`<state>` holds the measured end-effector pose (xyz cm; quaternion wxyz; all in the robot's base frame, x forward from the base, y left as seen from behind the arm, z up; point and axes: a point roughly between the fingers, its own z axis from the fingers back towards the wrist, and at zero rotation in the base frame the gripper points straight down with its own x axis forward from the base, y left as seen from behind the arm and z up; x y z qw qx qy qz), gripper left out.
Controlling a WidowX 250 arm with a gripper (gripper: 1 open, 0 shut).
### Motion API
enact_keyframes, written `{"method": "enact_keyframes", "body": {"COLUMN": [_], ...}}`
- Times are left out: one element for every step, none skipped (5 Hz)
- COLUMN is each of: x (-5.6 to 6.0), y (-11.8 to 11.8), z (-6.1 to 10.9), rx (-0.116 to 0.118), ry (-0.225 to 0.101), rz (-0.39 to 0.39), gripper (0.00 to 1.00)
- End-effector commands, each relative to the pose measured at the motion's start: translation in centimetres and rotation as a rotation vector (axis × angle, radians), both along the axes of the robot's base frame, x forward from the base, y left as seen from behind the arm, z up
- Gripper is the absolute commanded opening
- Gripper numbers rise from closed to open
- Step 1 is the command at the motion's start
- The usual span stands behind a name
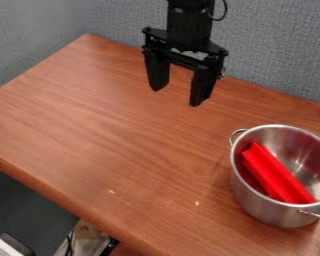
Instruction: Put the red object in the metal pot
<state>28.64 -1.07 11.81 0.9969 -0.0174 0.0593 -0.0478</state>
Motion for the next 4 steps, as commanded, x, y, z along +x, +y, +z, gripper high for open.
{"method": "enact_keyframes", "body": {"x": [-0.01, -0.06, -0.15, -0.2], "y": [-0.55, -0.57, -0.63, -0.68], "z": [1.84, 1.87, 1.97, 1.82], "rx": [-0.009, -0.01, -0.012, -0.013], "ry": [-0.066, -0.068, -0.076, -0.073], "rz": [-0.017, -0.02, -0.022, -0.024], "gripper": [1.0, 1.0, 1.0, 1.0]}}
